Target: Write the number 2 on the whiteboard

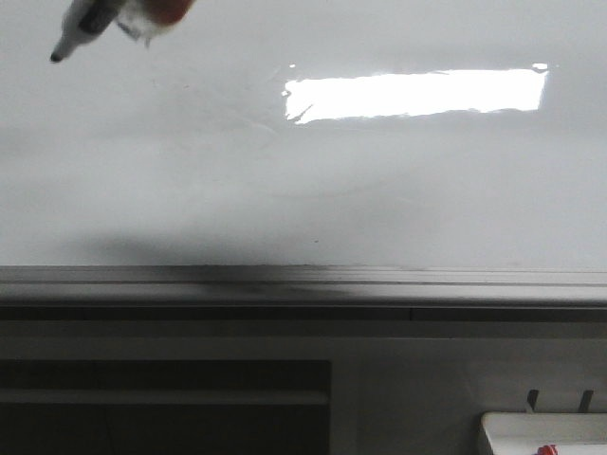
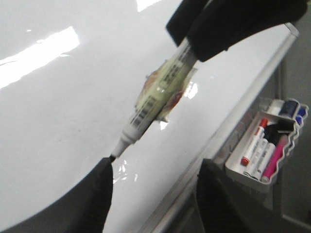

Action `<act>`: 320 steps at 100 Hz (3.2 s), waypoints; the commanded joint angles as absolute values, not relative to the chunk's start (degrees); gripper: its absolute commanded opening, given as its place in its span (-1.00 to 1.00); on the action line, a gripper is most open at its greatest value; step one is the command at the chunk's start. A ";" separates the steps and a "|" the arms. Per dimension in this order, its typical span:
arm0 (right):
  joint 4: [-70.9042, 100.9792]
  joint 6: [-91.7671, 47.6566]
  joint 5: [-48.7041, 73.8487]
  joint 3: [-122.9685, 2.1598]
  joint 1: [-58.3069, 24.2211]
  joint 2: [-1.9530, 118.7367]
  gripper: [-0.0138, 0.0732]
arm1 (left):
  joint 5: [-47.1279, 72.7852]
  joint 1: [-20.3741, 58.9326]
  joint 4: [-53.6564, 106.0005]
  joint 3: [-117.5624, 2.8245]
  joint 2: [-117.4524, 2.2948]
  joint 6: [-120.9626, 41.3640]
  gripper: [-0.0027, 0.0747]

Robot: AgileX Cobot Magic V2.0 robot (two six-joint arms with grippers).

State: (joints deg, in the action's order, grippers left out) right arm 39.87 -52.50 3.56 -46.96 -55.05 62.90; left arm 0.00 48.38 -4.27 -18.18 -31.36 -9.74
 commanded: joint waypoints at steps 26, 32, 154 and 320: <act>39.46 -53.06 -9.00 -46.09 -54.77 60.19 -0.85 | -8.66 30.36 9.80 -20.32 -29.74 -9.04 -0.17; 39.46 -53.06 -9.70 -46.09 -54.65 60.43 -0.85 | -9.55 27.73 10.95 -20.32 -29.74 -9.04 -0.17; 40.35 -53.06 -2.89 -54.58 -42.70 71.15 -0.85 | -12.66 24.28 11.50 -20.32 -29.74 -9.04 -0.17; 44.76 -53.95 14.08 -42.04 -41.79 59.82 -0.84 | -12.04 27.98 -3.01 -20.32 -29.74 -9.04 -0.17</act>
State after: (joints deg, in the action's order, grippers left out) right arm 45.29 -52.47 12.04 -38.30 -40.27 61.22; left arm -8.04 25.80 2.01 -18.20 -29.68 -9.49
